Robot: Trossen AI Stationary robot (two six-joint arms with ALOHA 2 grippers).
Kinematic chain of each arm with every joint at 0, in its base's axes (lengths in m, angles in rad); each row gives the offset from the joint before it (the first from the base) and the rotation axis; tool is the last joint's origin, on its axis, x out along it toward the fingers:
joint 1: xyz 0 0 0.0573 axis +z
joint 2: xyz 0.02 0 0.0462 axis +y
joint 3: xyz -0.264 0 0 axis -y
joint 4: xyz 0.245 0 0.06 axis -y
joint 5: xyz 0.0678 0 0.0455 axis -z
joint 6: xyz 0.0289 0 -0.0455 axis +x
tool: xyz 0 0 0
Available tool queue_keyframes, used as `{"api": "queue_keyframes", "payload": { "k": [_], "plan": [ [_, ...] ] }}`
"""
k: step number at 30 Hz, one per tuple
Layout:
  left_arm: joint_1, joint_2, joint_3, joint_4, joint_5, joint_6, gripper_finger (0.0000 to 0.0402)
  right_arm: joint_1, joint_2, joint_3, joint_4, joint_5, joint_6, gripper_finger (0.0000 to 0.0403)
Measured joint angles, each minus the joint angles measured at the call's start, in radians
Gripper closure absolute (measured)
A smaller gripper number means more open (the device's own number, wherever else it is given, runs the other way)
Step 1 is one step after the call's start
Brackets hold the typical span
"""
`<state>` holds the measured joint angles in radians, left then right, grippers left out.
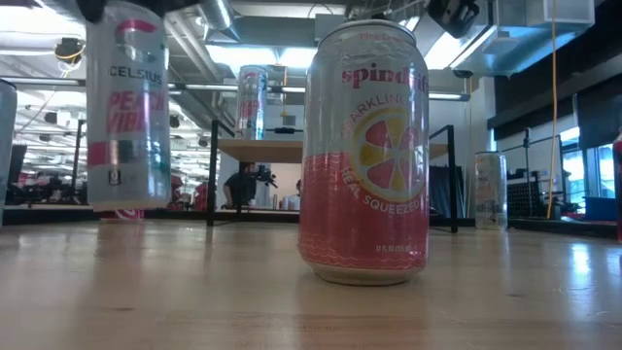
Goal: Place canned beverage on shelf
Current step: Put the white soda can aligned with the other white soda can on the shelf
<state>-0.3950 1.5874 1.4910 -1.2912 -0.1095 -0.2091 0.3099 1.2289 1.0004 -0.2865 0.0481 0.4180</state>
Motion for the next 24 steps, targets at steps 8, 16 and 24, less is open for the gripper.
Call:
{"api": "queue_keyframes", "payload": {
  "k": [8,16,24],
  "plan": [
    [0.049,0.076,0.0,0.02,0.066,0.159,0.0188,-0.002,0.0,0.0,-0.002,0.013,0.026,0.0402],
    [0.055,0.093,0.002,0.026,0.065,0.186,0.0153,-0.002,0.0,0.0,-0.003,0.035,0.023,0.0402],
    [0.039,0.093,0.002,0.039,0.002,0.17,0.0101,-0.003,0.0,0.0,-0.003,0.073,0.019,0.0402]
  ]
}}
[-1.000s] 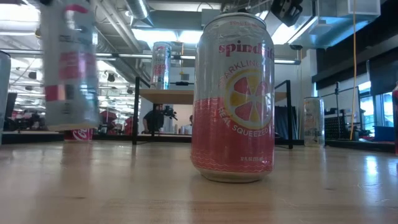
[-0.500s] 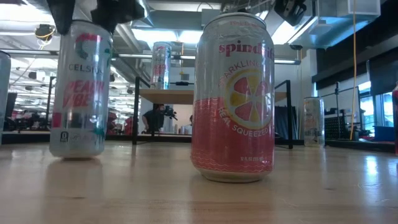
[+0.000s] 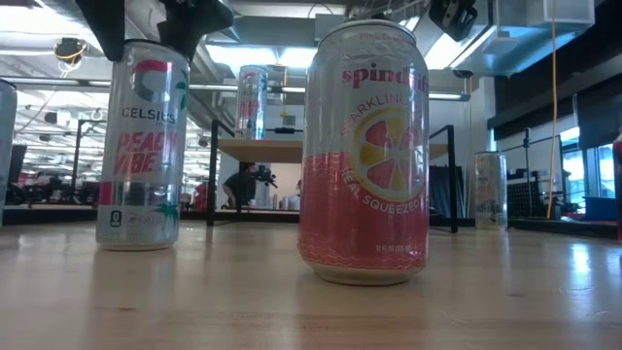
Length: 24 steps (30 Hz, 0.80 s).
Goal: Place canned beverage on shelf
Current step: Put the white soda can aligned with the other white soda can on the shelf
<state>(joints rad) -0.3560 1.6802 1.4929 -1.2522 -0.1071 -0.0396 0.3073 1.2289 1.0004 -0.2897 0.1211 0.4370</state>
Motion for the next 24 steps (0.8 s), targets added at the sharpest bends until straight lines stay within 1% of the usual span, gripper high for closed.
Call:
{"api": "queue_keyframes", "payload": {
  "k": [3,7,10,13,15,17,21,24],
  "plan": [
    [-0.012,0.0,0.015,-0.019,-0.014,-0.003,0.009,0.0,0.0,0.0,0.0,0.0,0.0,0.0402],
    [-0.025,0.0,0.089,-0.05,-0.015,-0.044,0.0084,0.0,0.0,0.0,0.0,0.0,0.0,0.0402],
    [-0.031,0.0,0.167,-0.072,0.003,-0.107,0.0084,0.0,0.0,0.0,0.001,0.005,-0.005,0.0402],
    [-0.033,-0.001,0.234,-0.101,0.025,-0.196,0.0083,0.0,0.0,0.0,0.002,0.043,-0.023,0.0402],
    [-0.047,-0.013,0.257,-0.107,0.019,-0.265,0.0083,0.0,0.0,0.0,0.013,0.072,-0.023,0.0402],
    [-0.074,-0.044,0.258,-0.093,-0.009,-0.339,0.0083,0.0,0.0,0.0,0.028,0.089,-0.023,0.0402],
    [-0.165,-0.132,0.2,-0.061,-0.153,-0.514,0.0083,0.0,0.0,0.0,0.071,0.096,-0.024,0.04],
    [-0.232,-0.201,0.128,-0.032,-0.231,-0.664,0.0083,0.0,0.015,0.001,0.105,0.107,-0.028,0.0381]
  ]
}}
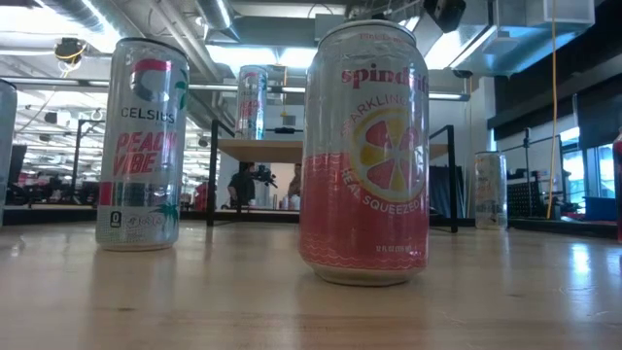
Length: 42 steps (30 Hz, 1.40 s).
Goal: Place canned beverage on shelf
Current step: Put the white soda can aligned with the other white soda can on the shelf
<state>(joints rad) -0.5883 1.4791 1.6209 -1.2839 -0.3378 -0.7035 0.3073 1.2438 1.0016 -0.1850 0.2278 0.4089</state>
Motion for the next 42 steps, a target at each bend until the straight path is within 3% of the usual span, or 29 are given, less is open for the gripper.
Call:
{"api": "queue_keyframes", "payload": {
  "k": [7,12,16,18,25,35,42],
  "plan": [
    [-0.156,-0.133,-0.174,0.074,-0.134,-0.303,0.0083,0.0,0.107,0.0,0.157,-0.044,-0.022,0.026],
    [-0.196,-0.153,-0.225,0.07,-0.09,-0.411,0.0083,0.0,0.185,0.0,0.25,-0.08,-0.05,0.0166],
    [-0.214,-0.146,-0.246,0.092,-0.115,-0.493,0.0083,0.0,0.21,0.0,0.293,-0.079,-0.057,0.0122],
    [-0.225,-0.145,-0.274,0.142,-0.14,-0.489,0.0083,0.0,0.216,0.0,0.307,-0.074,-0.058,0.0112],
    [-0.263,-0.145,-0.384,0.252,-0.171,-0.491,0.0083,0.0,0.215,0.0,0.32,0.092,-0.048,0.0107],
    [-0.353,-0.235,-0.583,0.393,-0.257,-0.414,0.0083,-0.014,0.298,0.0,0.582,0.091,-0.073,0.0107],
    [-0.378,-0.294,-0.757,0.523,-0.294,-0.437,0.0083,-0.014,0.423,0.014,0.61,0.094,-0.051,0.0107]
  ]
}}
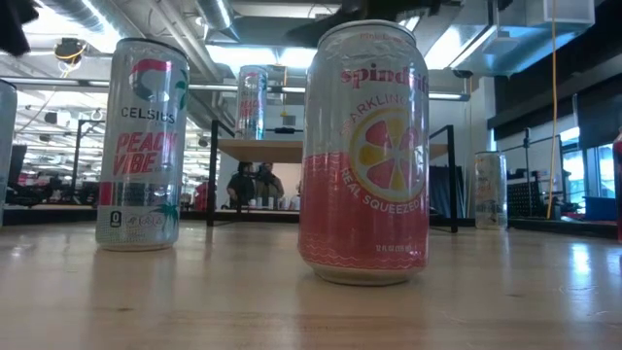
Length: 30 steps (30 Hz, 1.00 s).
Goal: Place canned beverage on shelf
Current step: Put the white soda can aligned with the other white soda can on the shelf
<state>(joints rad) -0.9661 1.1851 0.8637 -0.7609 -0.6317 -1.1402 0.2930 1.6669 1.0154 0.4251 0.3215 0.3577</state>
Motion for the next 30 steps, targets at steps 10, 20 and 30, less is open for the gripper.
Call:
{"api": "queue_keyframes", "payload": {
  "k": [10,20,30],
  "plan": [
    [0.057,-0.001,-0.2,0.264,-0.039,0.07,0.0083,-0.007,0.285,0.253,-0.075,-0.062,-0.133,0.0107],
    [0.126,-0.001,-0.217,0.328,-0.046,0.222,0.0083,-0.028,0.398,0.381,-0.144,-0.12,-0.179,0.0107],
    [0.181,0.0,-0.217,0.352,-0.04,0.286,0.0083,-0.039,0.399,0.381,-0.153,-0.111,-0.18,0.0107]
  ]
}}
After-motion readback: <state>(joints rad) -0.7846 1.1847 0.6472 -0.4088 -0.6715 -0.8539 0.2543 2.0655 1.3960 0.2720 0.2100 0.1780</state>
